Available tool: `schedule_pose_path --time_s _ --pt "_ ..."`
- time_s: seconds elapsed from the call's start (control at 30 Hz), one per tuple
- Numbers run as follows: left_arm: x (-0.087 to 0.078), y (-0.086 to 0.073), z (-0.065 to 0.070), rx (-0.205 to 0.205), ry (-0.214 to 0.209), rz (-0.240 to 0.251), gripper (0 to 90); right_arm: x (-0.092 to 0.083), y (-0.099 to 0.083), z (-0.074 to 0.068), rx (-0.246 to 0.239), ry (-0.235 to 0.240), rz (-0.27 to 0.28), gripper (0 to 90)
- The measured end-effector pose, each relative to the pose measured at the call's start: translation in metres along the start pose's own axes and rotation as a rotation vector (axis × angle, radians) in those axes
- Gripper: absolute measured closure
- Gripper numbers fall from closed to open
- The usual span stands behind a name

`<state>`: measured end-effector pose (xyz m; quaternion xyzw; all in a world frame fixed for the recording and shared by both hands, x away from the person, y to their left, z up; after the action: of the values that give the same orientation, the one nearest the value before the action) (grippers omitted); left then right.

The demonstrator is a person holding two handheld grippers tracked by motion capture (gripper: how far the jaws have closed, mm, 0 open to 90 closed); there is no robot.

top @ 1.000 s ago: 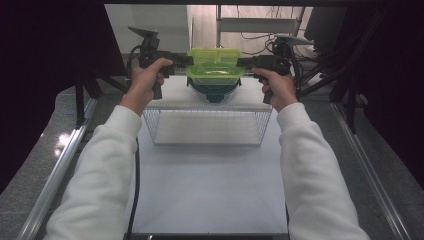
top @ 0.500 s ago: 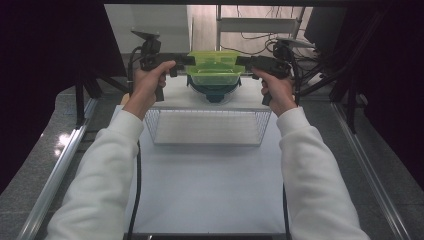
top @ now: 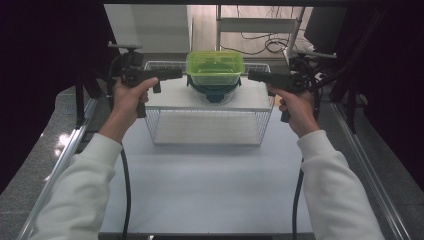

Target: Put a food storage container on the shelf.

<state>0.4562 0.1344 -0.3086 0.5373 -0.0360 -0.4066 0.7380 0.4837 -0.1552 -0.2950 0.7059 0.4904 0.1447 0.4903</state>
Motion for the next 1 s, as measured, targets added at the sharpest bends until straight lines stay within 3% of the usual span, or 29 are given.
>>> schedule_pose_path --time_s 0.13,0.33,0.5,0.6,0.67,0.7,0.73,0.8,1.0 --pt "-0.013 -0.023 0.004 0.015 0.001 0.006 24.6 -0.015 -0.020 -0.002 -0.063 -0.002 -0.027 27.8" --pt "-0.026 -0.056 0.005 0.038 -0.002 -0.005 24.6 -0.030 -0.049 0.004 -0.106 -0.021 -0.064 27.8" --pt "-0.035 -0.086 0.001 0.064 0.042 -0.014 25.1 -0.038 -0.077 0.006 -0.108 -0.021 -0.077 27.8" --pt "-0.040 -0.108 0.001 0.092 0.075 -0.025 25.9 -0.045 -0.098 0.008 -0.131 -0.050 -0.102 27.8" --pt "-0.042 -0.113 0.001 0.098 0.079 -0.027 25.9 -0.047 -0.104 0.008 -0.148 -0.063 -0.111 27.7" --pt "-0.044 -0.126 0.001 0.111 0.092 -0.034 25.9 -0.048 -0.110 0.008 -0.158 -0.075 -0.118 27.6" --pt "-0.045 -0.141 -0.001 0.130 0.110 -0.052 25.9 -0.054 -0.127 0.009 -0.187 -0.106 -0.140 27.2" --pt "-0.045 -0.157 -0.005 0.145 0.134 -0.065 25.9 -0.057 -0.140 0.009 -0.194 -0.118 -0.152 26.8" --pt "-0.043 -0.202 -0.017 0.120 0.150 -0.121 26.0 -0.069 -0.178 0.012 -0.184 -0.137 -0.165 25.5"
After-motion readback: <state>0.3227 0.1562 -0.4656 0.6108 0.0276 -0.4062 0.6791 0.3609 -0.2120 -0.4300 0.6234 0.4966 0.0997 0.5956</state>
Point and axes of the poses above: each handheld gripper's, and its own axes: x roughly forward along the jaws, y roughly out of its top, z roughly to its right, the point moved 8 cm from there along x, roughly forward along the jaws, and after that the axes turned 8 degrees about y, right-handed, at the moved point
